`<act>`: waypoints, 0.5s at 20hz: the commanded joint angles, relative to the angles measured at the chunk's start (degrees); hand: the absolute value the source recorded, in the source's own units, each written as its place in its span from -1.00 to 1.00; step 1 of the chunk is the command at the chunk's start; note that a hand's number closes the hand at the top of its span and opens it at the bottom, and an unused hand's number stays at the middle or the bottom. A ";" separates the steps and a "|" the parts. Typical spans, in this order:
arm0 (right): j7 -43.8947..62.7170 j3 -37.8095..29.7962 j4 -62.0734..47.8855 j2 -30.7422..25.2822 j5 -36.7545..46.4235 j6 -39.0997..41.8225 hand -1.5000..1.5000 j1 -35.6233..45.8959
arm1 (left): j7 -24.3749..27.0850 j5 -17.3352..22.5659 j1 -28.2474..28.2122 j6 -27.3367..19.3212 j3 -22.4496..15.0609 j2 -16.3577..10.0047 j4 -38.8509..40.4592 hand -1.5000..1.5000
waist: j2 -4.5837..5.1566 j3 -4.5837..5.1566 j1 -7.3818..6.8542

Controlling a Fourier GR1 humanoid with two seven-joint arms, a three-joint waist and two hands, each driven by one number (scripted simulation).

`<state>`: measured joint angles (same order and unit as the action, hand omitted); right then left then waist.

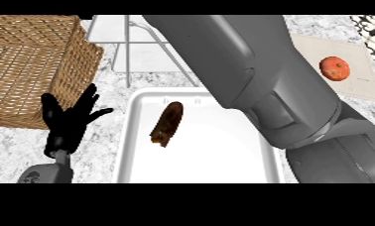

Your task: Pick the croissant from the tray and place it in the tiered shelf

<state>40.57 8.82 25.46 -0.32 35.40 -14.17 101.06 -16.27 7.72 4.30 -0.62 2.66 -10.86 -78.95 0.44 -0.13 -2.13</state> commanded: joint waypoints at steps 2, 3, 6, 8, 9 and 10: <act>-3.17 -1.52 -2.71 0.21 -0.04 -0.28 1.00 0.70 | -2.23 0.10 -0.97 -0.25 -0.54 1.03 0.60 0.00 | 0.07 0.22 0.28; -2.53 -0.54 -3.60 0.31 0.45 0.16 1.00 0.28 | -1.11 -2.23 1.52 -2.43 -0.80 1.49 2.69 0.00 | 0.11 0.24 0.58; -1.35 -0.66 -4.11 0.14 1.27 2.96 1.00 2.62 | -0.06 -0.67 -3.68 0.59 -1.17 0.96 -0.75 0.00 | -0.15 0.22 0.33; -0.34 -4.95 -2.38 -1.26 -1.25 -5.79 1.00 1.00 | -1.34 0.01 -1.93 0.30 -0.23 0.64 0.19 0.00 | -0.02 0.19 0.47; -0.74 -4.84 -2.28 -0.39 -0.79 -8.15 -1.00 -0.66 | -2.92 0.78 0.88 -0.39 1.21 -0.11 -0.52 0.00 | -0.05 0.18 0.76; 0.44 -5.75 -2.05 0.29 -1.68 -11.34 -1.00 -0.63 | 0.22 0.72 -1.37 2.01 0.29 0.20 2.25 0.00 | 0.14 0.24 0.39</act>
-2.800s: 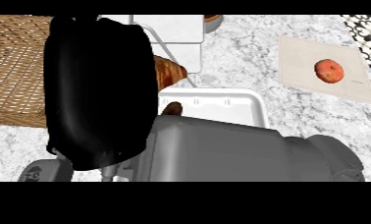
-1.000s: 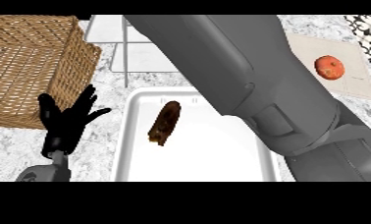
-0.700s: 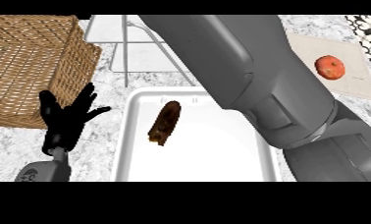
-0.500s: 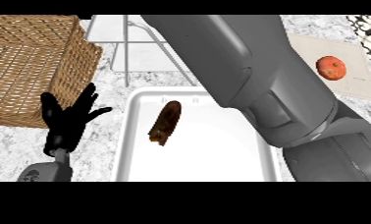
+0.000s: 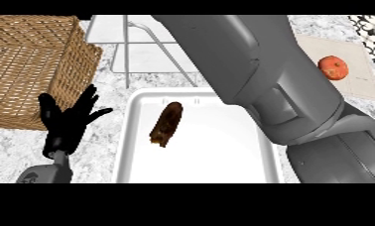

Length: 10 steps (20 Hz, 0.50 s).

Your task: Pick the croissant from the tray and place it in the tiered shelf

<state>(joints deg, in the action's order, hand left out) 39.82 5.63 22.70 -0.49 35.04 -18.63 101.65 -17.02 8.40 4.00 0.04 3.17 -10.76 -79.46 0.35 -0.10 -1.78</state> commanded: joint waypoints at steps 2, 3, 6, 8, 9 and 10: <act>1.68 -4.42 1.47 0.25 -2.11 -7.29 -1.00 0.36 | 1.01 -0.90 -0.63 -0.76 0.03 0.77 2.20 0.00 | 0.08 0.19 0.27; -0.23 -3.89 2.09 0.47 -2.40 -10.28 -1.00 -1.79 | -1.26 -0.03 0.67 1.07 0.56 -1.23 2.20 0.00 | 0.14 0.18 0.11; -1.03 -8.10 4.15 0.47 -5.76 -12.91 -1.00 -1.44 | 0.78 -0.27 -1.69 2.14 0.32 -1.49 2.04 0.00 | 0.08 0.16 0.11; -3.51 -9.72 4.95 -0.01 -6.90 -14.16 -1.00 -1.81 | 0.86 -1.12 -0.56 -0.11 -0.13 0.35 2.32 0.00 | 0.12 0.16 0.21; -2.04 -10.96 6.09 0.30 -8.16 -14.33 -1.00 -0.88 | 0.24 -0.29 2.57 0.54 1.28 -0.54 5.86 0.00 | 0.11 0.17 0.93; -2.39 -10.72 6.19 0.47 -9.32 -17.61 -1.00 -1.07 | -0.56 0.61 0.87 2.04 2.22 -2.81 2.69 0.00 | 0.08 0.18 -0.39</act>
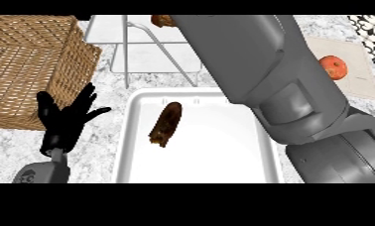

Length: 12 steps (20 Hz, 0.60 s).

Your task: Pick the croissant from the tray and place it in the tiered shelf

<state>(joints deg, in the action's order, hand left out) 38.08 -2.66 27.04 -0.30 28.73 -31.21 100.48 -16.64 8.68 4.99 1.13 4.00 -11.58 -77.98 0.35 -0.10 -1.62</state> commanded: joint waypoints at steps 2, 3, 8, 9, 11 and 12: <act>-1.74 -5.34 2.24 -0.33 -3.97 -5.32 -1.00 0.32 | -0.95 -1.09 -1.50 -1.04 -1.22 1.42 0.52 0.00 | 0.08 0.15 -0.07; -2.09 -6.09 2.75 -1.25 -4.52 -5.47 -1.00 -0.17 | 0.83 -1.54 -0.10 -1.16 -0.90 1.62 2.71 0.00 | 0.09 0.16 0.47; 1.76 -4.25 2.81 -4.52 0.59 -12.43 -1.00 0.62 | 1.34 0.33 -2.71 1.24 0.62 0.32 2.82 0.00 | -0.38 0.17 1.24; 1.71 -3.50 2.21 -6.54 1.98 -12.14 -1.00 -0.95 | -1.15 -1.40 -4.31 -2.10 -1.37 2.24 -2.06 0.00 | -0.57 0.10 1.16; 4.51 -3.80 2.81 -7.72 2.94 -14.25 -1.00 -0.66 | -2.34 -1.95 -1.88 -2.25 -1.87 2.31 -0.60 0.00 | -0.57 0.11 1.83; 7.09 -3.67 3.65 -8.99 3.59 -14.00 -1.00 -0.98 | -1.82 -0.90 -3.55 -1.65 -0.15 1.00 -1.85 0.00 | -0.85 0.09 2.06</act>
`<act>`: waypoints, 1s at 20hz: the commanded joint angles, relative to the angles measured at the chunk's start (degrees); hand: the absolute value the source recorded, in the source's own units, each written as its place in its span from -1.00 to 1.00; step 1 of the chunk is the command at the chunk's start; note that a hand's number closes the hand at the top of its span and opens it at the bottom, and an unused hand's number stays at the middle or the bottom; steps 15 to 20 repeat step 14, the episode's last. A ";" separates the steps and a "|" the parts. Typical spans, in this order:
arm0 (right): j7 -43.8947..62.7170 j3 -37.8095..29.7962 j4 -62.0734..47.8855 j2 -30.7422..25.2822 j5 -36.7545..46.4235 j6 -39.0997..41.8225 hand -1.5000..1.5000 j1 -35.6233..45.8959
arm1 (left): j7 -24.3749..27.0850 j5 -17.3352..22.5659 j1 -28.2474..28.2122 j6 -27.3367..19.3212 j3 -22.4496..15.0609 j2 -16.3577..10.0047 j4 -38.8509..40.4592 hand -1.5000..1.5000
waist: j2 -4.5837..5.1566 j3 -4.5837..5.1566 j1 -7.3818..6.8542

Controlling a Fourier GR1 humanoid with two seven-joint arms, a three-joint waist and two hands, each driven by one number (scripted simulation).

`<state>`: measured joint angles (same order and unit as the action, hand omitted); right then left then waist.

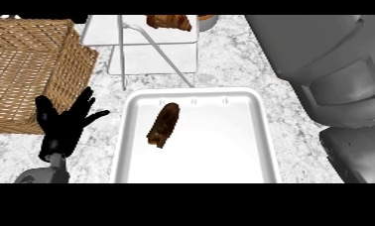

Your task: Pick the croissant from the tray and place it in the tiered shelf

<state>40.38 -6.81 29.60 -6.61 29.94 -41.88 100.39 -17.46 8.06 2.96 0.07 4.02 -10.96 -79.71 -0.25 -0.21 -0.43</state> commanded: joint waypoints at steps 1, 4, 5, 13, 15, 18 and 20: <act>2.06 -0.76 3.43 -4.50 0.96 -3.04 -1.00 -3.87 | 2.11 -0.51 -1.50 0.05 0.79 0.09 3.68 0.00 | -0.09 0.20 1.46; 5.45 -1.55 7.23 -7.28 1.48 -3.49 -1.00 -5.35 | -0.40 -0.36 -1.91 -0.55 0.34 0.45 1.46 0.00 | -0.44 0.15 1.86; 3.97 -2.01 9.49 -6.98 0.75 -4.21 -1.00 -8.26 | 0.71 -0.22 -1.22 -0.27 1.12 -0.01 2.42 0.00 | -0.27 0.16 1.76; 8.18 -2.44 29.88 -13.94 -5.14 9.72 -1.00 -20.76 | 0.31 -0.13 -1.02 0.17 1.39 -0.21 2.10 0.00 | -0.26 0.16 1.83; 7.32 -3.42 33.61 -16.21 -7.53 12.80 -1.00 -22.43 | 2.46 -0.75 -1.91 -0.64 0.92 1.32 3.14 0.00 | -0.40 0.13 2.46; 7.32 -3.42 33.61 -16.21 -7.53 12.80 -1.00 -22.43 | 2.46 -0.75 -1.91 -0.64 0.92 1.32 3.14 0.00 | -0.40 0.13 2.46; 7.32 -3.42 33.61 -16.21 -7.53 12.80 -1.00 -22.43 | 2.46 -0.75 -1.91 -0.64 0.92 1.32 3.14 0.00 | -0.40 0.13 2.46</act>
